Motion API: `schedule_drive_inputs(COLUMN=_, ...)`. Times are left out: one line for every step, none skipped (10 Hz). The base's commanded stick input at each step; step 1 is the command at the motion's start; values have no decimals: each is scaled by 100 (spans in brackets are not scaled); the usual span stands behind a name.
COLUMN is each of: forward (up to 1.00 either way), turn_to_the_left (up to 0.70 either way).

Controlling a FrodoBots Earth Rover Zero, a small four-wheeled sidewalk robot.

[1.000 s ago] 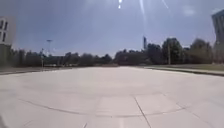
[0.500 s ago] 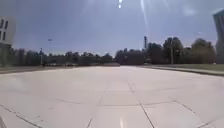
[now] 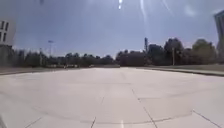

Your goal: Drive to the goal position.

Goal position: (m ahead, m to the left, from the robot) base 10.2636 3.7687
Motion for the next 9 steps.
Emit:
schedule_drive_inputs(forward=85, turn_to_the_left=0)
schedule_drive_inputs(forward=85, turn_to_the_left=0)
schedule_drive_inputs(forward=85, turn_to_the_left=0)
schedule_drive_inputs(forward=85, turn_to_the_left=0)
schedule_drive_inputs(forward=85, turn_to_the_left=0)
schedule_drive_inputs(forward=85, turn_to_the_left=0)
schedule_drive_inputs(forward=85, turn_to_the_left=0)
schedule_drive_inputs(forward=85, turn_to_the_left=0)
schedule_drive_inputs(forward=85, turn_to_the_left=0)
